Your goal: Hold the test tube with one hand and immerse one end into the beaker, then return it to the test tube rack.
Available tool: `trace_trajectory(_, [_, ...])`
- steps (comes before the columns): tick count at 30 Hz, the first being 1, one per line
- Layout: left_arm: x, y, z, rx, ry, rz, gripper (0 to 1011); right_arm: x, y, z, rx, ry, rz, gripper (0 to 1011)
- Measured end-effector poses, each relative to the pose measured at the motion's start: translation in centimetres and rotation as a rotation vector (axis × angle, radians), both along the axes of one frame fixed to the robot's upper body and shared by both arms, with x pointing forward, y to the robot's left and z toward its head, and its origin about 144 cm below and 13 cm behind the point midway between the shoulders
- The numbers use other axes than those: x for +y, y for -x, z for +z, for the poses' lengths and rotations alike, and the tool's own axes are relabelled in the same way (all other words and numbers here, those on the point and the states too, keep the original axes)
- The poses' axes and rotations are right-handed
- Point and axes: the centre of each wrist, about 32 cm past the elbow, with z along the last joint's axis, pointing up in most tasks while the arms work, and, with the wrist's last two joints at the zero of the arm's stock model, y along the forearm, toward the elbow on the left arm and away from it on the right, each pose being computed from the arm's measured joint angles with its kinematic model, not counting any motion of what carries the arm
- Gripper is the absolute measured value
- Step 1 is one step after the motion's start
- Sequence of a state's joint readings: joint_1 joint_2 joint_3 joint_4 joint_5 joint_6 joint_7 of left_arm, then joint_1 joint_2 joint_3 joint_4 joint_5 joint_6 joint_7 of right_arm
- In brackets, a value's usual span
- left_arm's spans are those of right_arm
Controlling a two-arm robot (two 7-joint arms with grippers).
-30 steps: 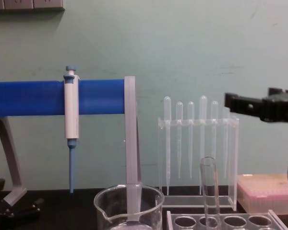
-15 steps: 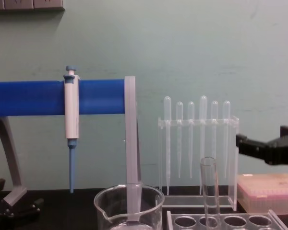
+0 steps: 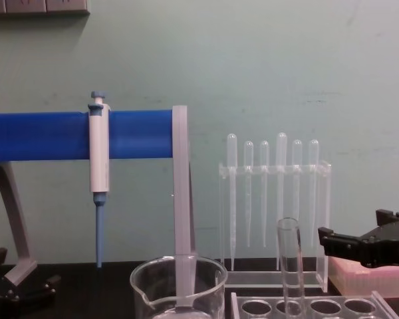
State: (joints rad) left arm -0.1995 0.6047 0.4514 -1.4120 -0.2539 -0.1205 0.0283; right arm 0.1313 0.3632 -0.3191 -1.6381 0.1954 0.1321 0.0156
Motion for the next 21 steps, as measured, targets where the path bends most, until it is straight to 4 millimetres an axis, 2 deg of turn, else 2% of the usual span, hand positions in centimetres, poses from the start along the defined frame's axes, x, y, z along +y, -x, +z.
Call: trace_trajectory(21, [0.0,0.0,0.0,0.0,0.0,0.0,1000,0.05,0.05,0.07,-0.011,-0.011,-0.014,1002])
